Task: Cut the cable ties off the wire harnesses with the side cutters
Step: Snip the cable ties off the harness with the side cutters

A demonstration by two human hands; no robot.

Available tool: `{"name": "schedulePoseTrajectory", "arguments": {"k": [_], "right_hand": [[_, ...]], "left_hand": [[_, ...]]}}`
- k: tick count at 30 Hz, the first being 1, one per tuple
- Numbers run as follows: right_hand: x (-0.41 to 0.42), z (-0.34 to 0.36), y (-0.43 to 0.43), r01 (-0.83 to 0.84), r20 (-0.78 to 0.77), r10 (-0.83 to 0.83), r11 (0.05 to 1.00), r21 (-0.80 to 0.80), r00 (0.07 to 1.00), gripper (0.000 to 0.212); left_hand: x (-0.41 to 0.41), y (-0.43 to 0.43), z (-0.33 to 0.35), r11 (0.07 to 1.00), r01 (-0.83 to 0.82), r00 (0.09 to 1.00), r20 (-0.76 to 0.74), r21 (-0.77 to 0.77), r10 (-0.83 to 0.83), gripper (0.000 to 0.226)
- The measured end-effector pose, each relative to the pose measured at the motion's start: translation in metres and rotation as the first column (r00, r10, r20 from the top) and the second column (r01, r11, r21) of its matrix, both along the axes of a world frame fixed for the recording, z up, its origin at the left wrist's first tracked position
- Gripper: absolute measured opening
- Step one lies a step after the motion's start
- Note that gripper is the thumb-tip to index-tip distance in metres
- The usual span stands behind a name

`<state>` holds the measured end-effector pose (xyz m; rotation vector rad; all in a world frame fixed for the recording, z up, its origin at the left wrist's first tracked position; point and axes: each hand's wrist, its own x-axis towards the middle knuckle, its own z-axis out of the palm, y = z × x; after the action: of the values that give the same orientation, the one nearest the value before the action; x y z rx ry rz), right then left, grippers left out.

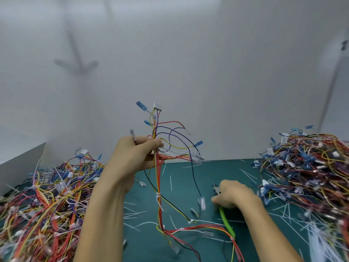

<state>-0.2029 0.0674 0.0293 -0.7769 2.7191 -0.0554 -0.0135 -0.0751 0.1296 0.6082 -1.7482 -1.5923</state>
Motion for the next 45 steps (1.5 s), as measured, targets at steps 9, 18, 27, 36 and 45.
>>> {"name": "schedulePoseTrajectory", "arguments": {"k": [9, 18, 27, 36, 45], "right_hand": [[0.004, 0.037, -0.004, 0.156, 0.253, 0.042, 0.687, -0.71, 0.967, 0.026], [0.051, 0.108, 0.02, 0.057, 0.079, 0.267, 0.092, -0.994, 0.96, 0.044], [0.084, 0.106, 0.005, -0.282, -0.133, 0.358, 0.404, -0.87, 0.924, 0.048], [0.079, 0.1, 0.008, -0.379, -0.236, 0.306, 0.59, -0.713, 0.922, 0.051], [0.084, 0.101, 0.005, -0.42, -0.3, 0.294, 0.596, -0.685, 0.907, 0.053]], "left_hand": [[0.005, -0.004, 0.003, 0.985, 0.082, 0.992, -0.103, 0.154, -0.066, 0.018], [-0.001, -0.008, -0.007, 0.993, -0.114, 0.992, -0.046, -0.017, 0.114, 0.017], [-0.003, 0.002, -0.003, 0.995, -0.098, 0.989, -0.106, 0.018, 0.099, 0.011], [0.003, 0.012, 0.009, 0.996, 0.041, 0.988, -0.152, 0.081, -0.028, 0.016], [0.006, 0.018, 0.014, 0.996, 0.057, 0.985, -0.165, 0.065, -0.045, 0.009]]}}
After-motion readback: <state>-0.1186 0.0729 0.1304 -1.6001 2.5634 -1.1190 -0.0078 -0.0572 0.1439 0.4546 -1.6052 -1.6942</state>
